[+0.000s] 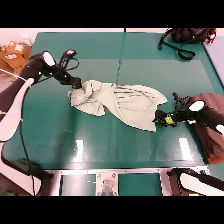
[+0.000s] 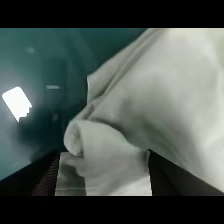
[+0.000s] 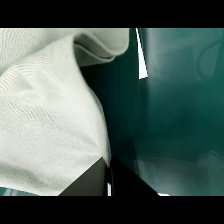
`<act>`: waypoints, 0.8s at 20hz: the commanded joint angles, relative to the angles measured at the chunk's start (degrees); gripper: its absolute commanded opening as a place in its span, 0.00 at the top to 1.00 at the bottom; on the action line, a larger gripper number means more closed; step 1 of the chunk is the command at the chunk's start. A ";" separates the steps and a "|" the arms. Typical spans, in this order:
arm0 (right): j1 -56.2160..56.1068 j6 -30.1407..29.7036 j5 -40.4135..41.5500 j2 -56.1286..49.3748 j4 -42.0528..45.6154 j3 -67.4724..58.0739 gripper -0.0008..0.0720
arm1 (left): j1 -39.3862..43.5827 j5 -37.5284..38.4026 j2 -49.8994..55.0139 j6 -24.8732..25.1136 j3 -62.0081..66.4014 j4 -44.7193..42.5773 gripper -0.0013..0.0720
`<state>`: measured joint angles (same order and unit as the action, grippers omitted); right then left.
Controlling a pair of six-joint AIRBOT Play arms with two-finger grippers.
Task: Fold the shirts.
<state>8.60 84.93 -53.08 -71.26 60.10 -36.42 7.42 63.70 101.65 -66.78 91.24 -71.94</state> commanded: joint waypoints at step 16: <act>4.68 2.64 -16.31 8.57 -1.14 -49.27 0.97 | -0.02 4.22 -23.30 -3.28 26.77 -7.02 0.95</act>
<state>11.25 85.86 -65.19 -65.98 59.61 -70.72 7.42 70.98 87.29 -69.65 115.50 -76.66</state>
